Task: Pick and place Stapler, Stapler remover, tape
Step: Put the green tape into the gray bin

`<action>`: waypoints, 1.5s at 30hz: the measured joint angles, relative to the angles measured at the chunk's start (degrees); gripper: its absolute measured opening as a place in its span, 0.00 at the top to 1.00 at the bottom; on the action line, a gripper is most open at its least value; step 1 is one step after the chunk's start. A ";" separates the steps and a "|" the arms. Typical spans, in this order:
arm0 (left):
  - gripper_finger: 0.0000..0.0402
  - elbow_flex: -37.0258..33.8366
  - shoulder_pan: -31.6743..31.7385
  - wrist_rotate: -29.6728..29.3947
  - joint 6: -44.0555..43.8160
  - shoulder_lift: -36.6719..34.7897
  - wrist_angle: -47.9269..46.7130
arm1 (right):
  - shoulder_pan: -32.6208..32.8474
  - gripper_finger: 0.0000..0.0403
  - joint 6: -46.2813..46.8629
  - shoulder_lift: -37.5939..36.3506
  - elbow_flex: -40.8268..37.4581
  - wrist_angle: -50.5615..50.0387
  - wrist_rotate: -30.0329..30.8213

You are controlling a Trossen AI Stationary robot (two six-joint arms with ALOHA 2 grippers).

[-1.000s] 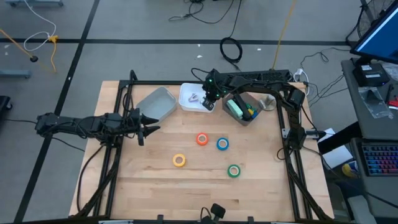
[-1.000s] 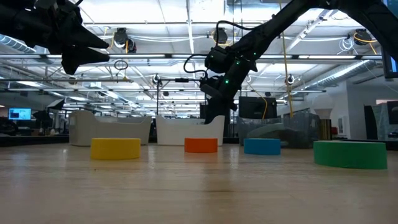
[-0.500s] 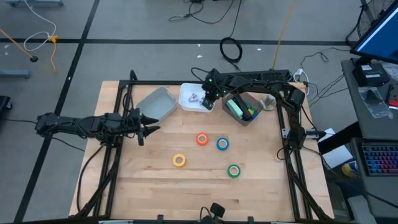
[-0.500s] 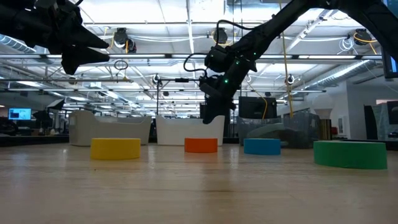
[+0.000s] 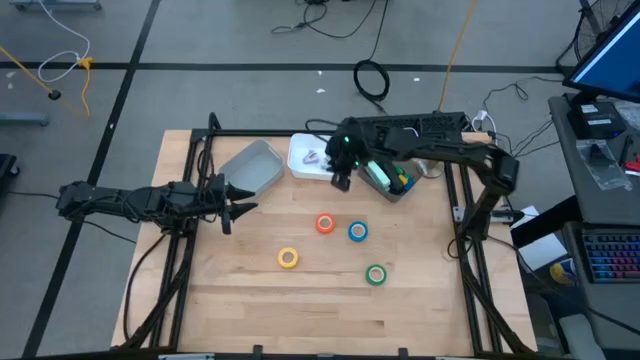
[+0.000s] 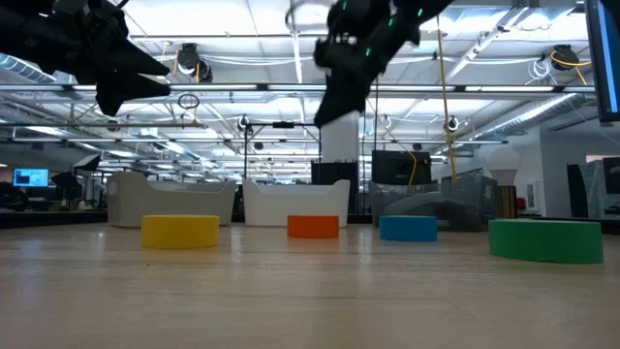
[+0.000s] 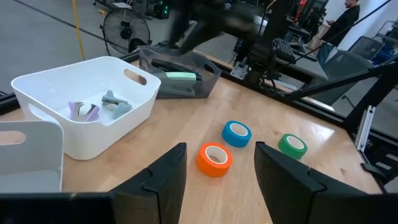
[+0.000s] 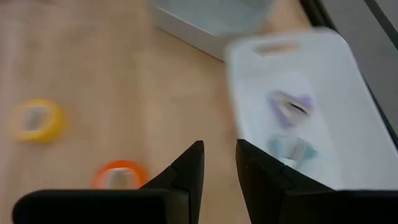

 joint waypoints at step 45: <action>0.54 0.00 -0.01 -0.11 1.55 0.00 0.04 | 36.37 0.56 78.70 -11.74 -25.37 -12.55 -4.63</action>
